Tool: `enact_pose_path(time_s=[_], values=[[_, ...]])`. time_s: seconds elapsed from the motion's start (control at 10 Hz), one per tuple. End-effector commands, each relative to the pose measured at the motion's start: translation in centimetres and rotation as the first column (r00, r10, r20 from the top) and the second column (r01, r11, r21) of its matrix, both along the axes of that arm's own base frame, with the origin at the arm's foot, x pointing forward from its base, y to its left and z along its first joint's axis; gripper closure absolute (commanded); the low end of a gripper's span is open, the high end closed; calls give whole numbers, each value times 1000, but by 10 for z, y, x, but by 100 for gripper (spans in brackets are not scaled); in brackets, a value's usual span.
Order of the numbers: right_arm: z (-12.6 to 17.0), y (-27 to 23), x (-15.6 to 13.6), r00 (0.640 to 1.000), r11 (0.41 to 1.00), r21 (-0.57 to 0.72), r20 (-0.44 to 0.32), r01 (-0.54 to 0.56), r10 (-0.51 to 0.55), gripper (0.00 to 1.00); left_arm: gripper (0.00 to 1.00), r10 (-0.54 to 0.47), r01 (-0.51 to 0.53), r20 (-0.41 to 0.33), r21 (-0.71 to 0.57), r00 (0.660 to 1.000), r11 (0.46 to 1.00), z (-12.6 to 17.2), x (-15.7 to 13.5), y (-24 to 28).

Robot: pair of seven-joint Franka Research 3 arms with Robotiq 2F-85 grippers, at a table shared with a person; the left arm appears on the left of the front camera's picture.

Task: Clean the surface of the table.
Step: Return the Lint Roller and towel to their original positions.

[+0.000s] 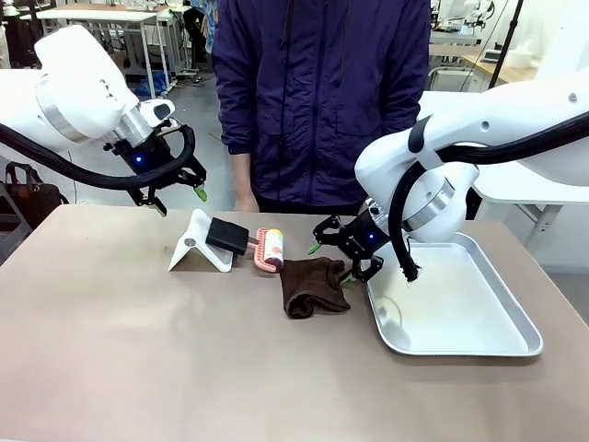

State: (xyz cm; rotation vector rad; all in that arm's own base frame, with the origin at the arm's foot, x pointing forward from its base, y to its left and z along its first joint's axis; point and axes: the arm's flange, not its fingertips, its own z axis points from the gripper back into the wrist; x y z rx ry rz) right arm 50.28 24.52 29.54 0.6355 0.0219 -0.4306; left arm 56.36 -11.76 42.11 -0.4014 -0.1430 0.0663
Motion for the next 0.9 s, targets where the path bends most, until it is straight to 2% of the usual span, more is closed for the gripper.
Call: enact_pose_path(time_s=[0.0, 0.1, 0.2, 0.4, 0.6, 0.7, 0.8], values=[[3, -1, 1, 1000, 998, 60, -19, -5, 6, 0, 0, 20, -20, 9, -9, 1000, 1000, 4, -6, 3], [12, -6, -2, 999, 993, 116, -18, -28, 30, 0, 0, 8, -8, 13, -24, 1000, 1000, 7, -10, 5], [35, -19, -8, 999, 981, 184, 3, -53, 53, 0, 0, 0, 1, 29, -46, 1000, 999, 12, -18, 11], [97, -66, -33, 993, 945, 306, 65, -113, 97, 0, 0, -26, 36, 67, -152, 997, 988, 22, -51, 38], [131, -106, -57, 977, 861, 461, 82, -214, 199, 0, 0, -23, 52, 103, -290, 994, 956, 21, -88, 76], [139, -127, -64, 969, 815, 528, 81, -240, 233, 0, 0, -32, 74, 118, -369, 993, 926, 19, -107, 99], [142, -151, -71, 968, 779, 581, 73, -236, 239, 0, 0, 16, 45, 138, -431, 990, 901, 14, -127, 126]])
